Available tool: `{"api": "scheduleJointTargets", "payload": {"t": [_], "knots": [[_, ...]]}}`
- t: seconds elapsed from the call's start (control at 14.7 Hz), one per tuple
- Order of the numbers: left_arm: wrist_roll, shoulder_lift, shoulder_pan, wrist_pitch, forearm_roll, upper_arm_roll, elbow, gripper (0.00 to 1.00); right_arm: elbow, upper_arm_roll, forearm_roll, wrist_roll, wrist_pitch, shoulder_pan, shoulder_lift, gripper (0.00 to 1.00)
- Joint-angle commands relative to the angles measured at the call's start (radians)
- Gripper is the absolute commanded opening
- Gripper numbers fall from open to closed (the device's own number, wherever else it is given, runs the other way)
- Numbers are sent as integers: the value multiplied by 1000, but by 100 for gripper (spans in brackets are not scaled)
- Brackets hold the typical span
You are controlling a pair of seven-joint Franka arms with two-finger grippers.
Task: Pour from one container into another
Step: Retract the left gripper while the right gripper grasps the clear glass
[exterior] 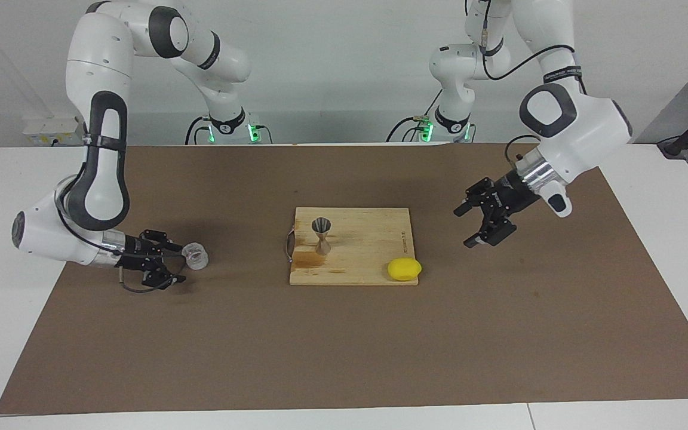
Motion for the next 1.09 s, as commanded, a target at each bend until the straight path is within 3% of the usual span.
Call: {"api": "scheduleJointTargets", "payload": {"t": [0.0,0.2,0.48,0.81,1.02], "knots": [[3,5,44,-46,176,-11,48,100,-87,3,48,-41,43,-4,-50,99],[53,7,67,-74,328,-9,72,100,-89,3,51,-41,32,-3,-51,99],[431,-7,65,-213,520,-8,109,100,-90,4,51,-41,20,3,-53,99],[965,-116,68,-286,563,6,97,100,-101,7,60,-41,26,5,-57,99],[1057,-137,52,-333,644,-3,118,100,-110,7,86,-42,32,8,-59,99]]}}
